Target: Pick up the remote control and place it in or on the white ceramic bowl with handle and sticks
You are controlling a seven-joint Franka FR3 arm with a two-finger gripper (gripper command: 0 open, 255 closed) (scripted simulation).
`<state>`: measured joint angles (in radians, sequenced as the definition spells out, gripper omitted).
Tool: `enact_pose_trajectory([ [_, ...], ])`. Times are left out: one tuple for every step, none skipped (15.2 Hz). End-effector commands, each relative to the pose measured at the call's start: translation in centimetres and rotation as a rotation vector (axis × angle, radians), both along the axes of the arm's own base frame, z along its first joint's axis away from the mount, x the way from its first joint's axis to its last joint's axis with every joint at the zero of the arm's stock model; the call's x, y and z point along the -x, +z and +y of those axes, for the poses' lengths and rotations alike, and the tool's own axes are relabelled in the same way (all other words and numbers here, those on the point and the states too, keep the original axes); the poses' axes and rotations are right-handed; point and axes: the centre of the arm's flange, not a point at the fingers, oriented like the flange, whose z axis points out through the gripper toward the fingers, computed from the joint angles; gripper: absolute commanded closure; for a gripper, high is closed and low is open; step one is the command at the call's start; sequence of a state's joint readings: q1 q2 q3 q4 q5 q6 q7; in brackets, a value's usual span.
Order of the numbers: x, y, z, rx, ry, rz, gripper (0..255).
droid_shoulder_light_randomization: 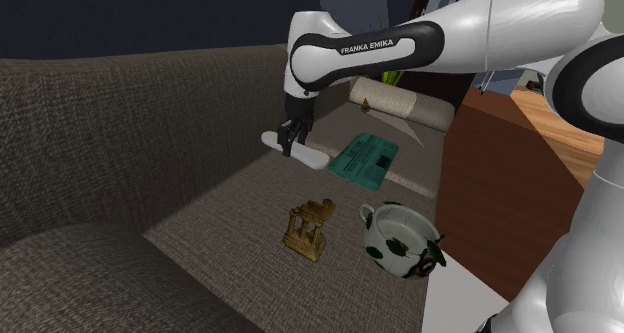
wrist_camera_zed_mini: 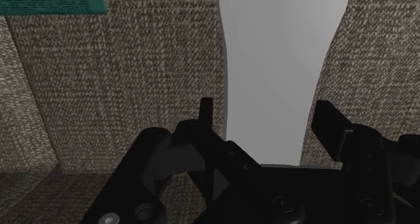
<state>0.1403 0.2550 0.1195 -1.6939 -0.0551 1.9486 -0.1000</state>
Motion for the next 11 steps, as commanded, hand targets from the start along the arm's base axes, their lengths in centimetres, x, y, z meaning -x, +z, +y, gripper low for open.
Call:
enact_pose_trajectory([
  [-0.1,1.0,0.0,0.0,0.0,0.0,255],
  [-0.1,1.6,0.0,0.0,0.0,0.0,255],
  [-0.1,2.1,0.0,0.0,0.0,0.0,255],
  [-0.1,2.6,0.0,0.0,0.0,0.0,255],
  [-0.1,3.1,0.0,0.0,0.0,0.0,255],
  [-0.1,3.7,0.0,0.0,0.0,0.0,255],
  [-0.1,4.2,0.0,0.0,0.0,0.0,255],
  [-0.1,4.7,0.0,0.0,0.0,0.0,255],
  [-0.1,5.2,0.0,0.0,0.0,0.0,255],
  [-0.1,5.6,0.0,0.0,0.0,0.0,255],
  [1.2,5.6,-0.4,0.0,0.0,0.0,255],
])
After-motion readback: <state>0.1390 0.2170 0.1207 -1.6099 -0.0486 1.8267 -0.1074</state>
